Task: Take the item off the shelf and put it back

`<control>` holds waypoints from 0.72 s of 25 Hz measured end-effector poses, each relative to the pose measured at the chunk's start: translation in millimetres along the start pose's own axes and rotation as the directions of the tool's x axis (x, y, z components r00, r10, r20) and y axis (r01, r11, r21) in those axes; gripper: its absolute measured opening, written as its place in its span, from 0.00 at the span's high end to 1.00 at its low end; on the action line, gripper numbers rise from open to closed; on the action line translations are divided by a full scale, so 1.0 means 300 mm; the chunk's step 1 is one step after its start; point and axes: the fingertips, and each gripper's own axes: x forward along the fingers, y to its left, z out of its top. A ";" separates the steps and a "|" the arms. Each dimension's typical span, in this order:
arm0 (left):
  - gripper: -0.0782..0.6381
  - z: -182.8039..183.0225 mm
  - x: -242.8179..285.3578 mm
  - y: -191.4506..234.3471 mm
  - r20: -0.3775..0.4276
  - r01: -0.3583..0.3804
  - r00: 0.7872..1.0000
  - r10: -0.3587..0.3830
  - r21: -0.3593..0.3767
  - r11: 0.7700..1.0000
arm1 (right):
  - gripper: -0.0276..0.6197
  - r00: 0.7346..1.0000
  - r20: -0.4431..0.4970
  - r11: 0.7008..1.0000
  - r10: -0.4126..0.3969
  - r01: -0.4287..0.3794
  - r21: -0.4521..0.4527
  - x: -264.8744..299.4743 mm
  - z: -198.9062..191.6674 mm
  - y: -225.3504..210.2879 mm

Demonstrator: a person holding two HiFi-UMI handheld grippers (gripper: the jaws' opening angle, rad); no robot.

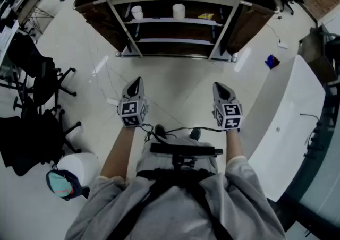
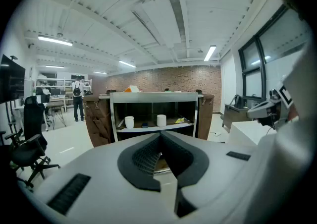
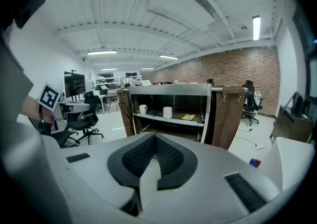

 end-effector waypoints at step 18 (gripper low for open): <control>0.88 0.049 0.026 0.149 0.036 0.047 0.998 -0.048 0.023 0.999 | 0.94 0.999 0.018 0.992 -0.041 0.039 0.117 0.127 -0.010 0.128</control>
